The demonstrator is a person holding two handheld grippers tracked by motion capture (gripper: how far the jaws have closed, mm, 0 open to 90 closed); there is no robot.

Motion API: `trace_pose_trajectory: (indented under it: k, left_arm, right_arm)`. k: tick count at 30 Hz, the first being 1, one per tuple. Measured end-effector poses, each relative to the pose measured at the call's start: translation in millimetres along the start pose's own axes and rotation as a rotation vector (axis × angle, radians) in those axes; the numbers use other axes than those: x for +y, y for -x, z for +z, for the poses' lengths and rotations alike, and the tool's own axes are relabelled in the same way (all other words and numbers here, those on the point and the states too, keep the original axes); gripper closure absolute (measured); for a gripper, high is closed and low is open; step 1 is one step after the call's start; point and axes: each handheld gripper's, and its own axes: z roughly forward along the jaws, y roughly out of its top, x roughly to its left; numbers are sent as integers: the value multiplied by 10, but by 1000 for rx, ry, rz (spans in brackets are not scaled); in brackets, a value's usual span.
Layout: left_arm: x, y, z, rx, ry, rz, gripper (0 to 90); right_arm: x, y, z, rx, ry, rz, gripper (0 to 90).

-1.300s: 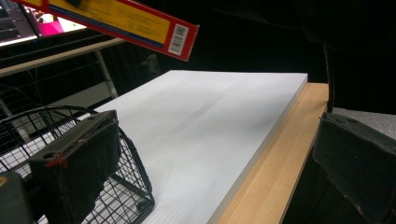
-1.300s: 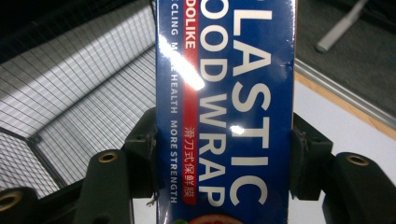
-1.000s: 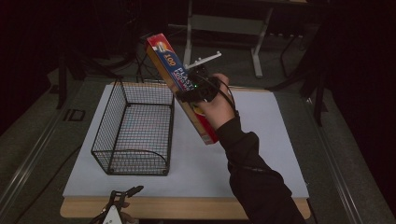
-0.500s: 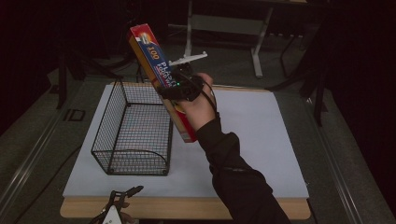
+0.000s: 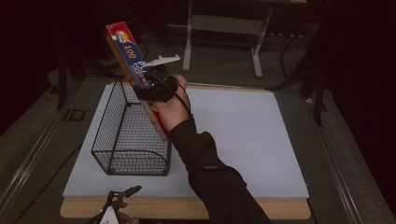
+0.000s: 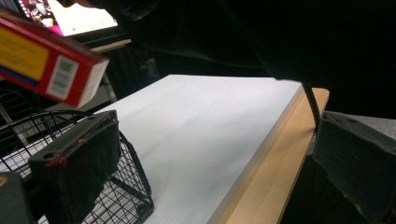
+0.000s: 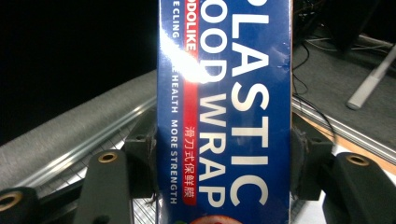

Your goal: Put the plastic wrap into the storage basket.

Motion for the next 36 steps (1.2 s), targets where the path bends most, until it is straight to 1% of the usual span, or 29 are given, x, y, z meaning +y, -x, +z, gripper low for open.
trace_pose_trajectory:
  k: [1,2,3,5,7,10,14,15,17,19,21,25,27,29,36]
  left_arm:
    - [0,0,0,0,0,0,14]
    - [0,2,-2,0,-1,2,14]
    - [-1,3,-1,1,-4,3,15]
    - [-4,8,4,7,-16,12,15]
    - [-6,11,6,7,-18,11,15]
    - [-2,8,-2,-3,-8,2,14]
    - [-5,5,-4,0,-8,0,15]
    - [-5,5,-3,-1,-9,-1,15]
    - [-5,8,0,-3,-9,1,15]
    - [-4,11,0,-6,-8,1,15]
    - [-5,13,2,-7,-9,1,14]
    - [-6,14,7,-10,-9,-1,15]
    - [-6,15,7,-9,-9,0,15]
    - [-6,16,8,-10,-9,-1,15]
    - [-7,16,4,-13,-7,-1,15]
  right_arm:
    - [0,0,0,0,0,0,402]
    - [-2,-31,29,3,3,6,402]
    - [-12,-90,102,12,10,3,402]
    - [-28,-136,166,12,7,4,402]
    - [-37,-153,195,15,6,8,401]
    - [-89,-186,300,27,3,30,401]
    - [-141,-193,373,29,0,41,401]
    - [-190,-193,427,26,-2,50,401]
    - [-246,-180,478,25,-8,58,401]
    - [-290,-166,514,20,-18,66,401]
    - [-348,-141,548,17,-30,86,401]
    - [-443,-114,609,11,-50,93,400]
    - [-497,-102,644,13,-62,103,400]
    - [-526,-97,670,22,-69,126,400]
    - [-570,-179,742,0,-96,97,399]
